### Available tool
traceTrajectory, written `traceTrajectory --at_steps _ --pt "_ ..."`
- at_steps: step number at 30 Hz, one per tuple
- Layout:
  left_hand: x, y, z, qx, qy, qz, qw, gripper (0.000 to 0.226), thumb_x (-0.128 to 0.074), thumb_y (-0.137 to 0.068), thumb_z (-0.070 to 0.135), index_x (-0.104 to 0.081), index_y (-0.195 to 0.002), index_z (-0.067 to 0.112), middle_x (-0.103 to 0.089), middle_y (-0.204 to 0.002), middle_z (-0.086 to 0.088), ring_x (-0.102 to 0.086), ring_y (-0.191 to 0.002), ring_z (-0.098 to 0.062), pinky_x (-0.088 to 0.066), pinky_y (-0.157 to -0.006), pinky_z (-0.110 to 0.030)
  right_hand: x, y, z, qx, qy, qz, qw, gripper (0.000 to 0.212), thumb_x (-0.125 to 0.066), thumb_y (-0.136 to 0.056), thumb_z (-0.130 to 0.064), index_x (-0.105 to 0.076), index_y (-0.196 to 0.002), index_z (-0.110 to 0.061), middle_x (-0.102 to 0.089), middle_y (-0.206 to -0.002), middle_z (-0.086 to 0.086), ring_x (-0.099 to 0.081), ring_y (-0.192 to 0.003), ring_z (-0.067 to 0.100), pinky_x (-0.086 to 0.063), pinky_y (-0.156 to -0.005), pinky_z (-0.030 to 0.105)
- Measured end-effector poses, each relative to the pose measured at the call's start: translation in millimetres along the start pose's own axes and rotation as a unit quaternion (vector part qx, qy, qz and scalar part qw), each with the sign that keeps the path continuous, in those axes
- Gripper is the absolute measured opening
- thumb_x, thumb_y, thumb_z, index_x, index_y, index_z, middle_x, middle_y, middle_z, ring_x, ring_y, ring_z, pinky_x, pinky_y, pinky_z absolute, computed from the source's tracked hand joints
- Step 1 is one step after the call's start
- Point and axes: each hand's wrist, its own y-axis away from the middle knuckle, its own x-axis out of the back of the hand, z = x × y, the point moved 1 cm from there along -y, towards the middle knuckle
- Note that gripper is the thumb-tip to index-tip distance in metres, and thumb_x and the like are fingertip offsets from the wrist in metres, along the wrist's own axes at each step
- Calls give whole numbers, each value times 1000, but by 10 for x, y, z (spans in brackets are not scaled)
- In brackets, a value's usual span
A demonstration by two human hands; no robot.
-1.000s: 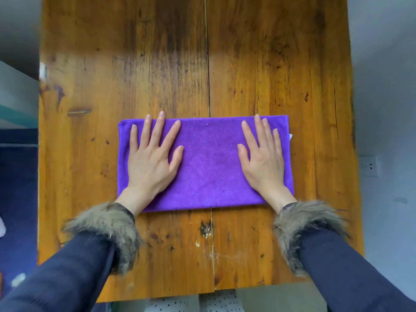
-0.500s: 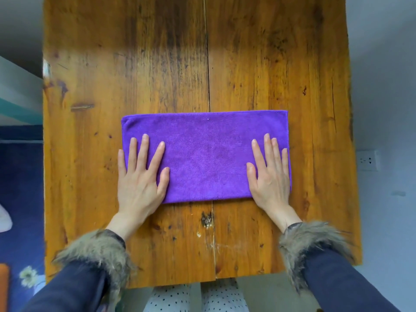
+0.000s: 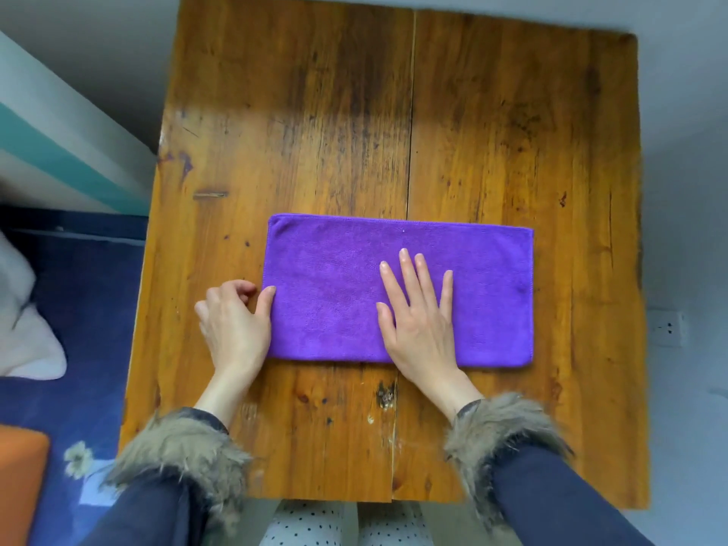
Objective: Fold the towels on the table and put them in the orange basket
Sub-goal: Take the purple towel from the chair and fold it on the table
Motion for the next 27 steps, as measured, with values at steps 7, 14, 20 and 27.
traceTrajectory --at_steps 7,14,20,27 --pt "21 -133 79 20 13 -56 998 24 -62 -85 31 -68 -95 10 -63 -104 -15 -52 -105 -35 -41 -91 -39 -158 -57 -71 -27 63 -21 997 53 -34 -90 -35 -42 -141 -20 -34 -150 6 -30 -140 25 -18 -112 56" --pt "129 -191 116 51 76 -106 990 9 -64 -78 24 -62 -75 15 -63 -71 -3 -59 -79 -27 -40 -70 -28 -154 -58 -86 -29 73 -39 996 55 -30 -91 -38 -37 -143 -21 -31 -152 6 -27 -141 25 -18 -113 56" --pt "246 -200 110 107 258 -197 940 14 -67 -84 12 -59 -96 10 -61 -69 0 -55 -67 -15 -45 -66 -30 -144 -56 -87 -23 87 -46 995 57 -30 -92 -43 -36 -143 -20 -31 -152 8 -27 -141 27 -17 -112 57" --pt "502 -131 314 124 327 -299 888 31 -62 -87 3 -58 -118 1 -60 -101 -14 -59 -89 -21 -54 -79 -36 -125 -64 -74 -11 53 -59 997 56 -37 -94 -43 -32 -145 -19 -26 -154 7 -21 -143 27 -8 -113 57"
